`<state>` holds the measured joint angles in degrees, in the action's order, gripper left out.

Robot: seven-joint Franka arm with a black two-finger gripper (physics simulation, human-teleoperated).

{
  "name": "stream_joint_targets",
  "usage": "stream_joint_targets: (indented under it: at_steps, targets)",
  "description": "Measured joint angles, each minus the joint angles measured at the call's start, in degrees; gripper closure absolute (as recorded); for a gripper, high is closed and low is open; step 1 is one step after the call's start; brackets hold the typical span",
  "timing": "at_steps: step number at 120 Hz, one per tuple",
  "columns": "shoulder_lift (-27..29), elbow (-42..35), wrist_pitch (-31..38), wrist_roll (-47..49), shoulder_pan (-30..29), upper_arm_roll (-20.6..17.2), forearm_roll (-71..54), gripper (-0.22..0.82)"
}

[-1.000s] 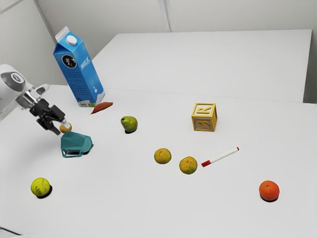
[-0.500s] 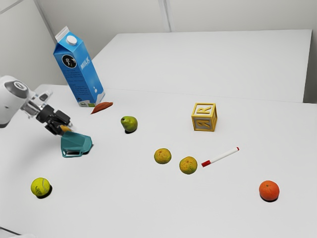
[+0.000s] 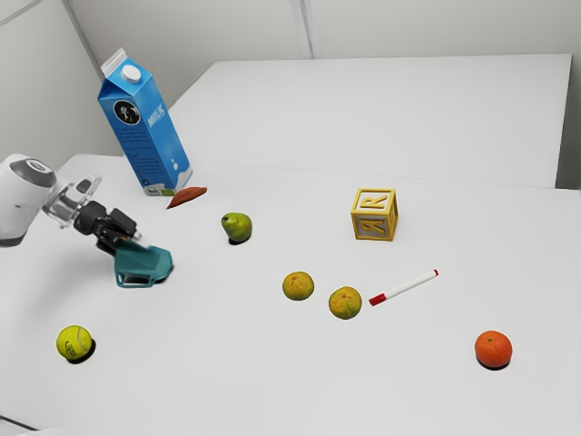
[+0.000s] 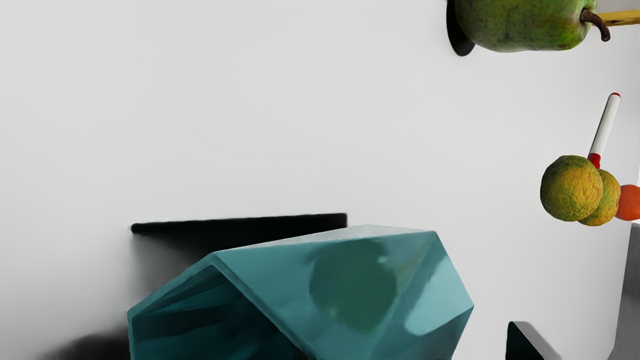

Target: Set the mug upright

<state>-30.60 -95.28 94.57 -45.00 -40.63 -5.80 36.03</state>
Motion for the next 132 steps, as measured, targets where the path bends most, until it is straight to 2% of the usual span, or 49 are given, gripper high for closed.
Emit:
stream_joint_targets:
  at_steps: [9, 18, 39, 55, 84, 132]
  targets:
    - [0.1, 0.0, -0.1, 0.0, 0.0, 0.0, 0.3, 0.44]
    - [0.1, 0.0, -0.2, 0.0, -0.1, 0.0, 0.4, 0.56]
    - [1.1, -0.4, -0.1, 0.0, -0.1, -0.3, 0.4, 0.66]
    - [5.4, -3.4, -0.2, 0.0, 0.1, -0.6, 0.4, 0.74]
    - [15.4, -9.4, -0.3, 0.1, 2.1, -0.6, 0.3, 0.77]
    - [25.1, -11.4, 2.3, 7.0, 14.6, -0.2, -14.1, 0.78]
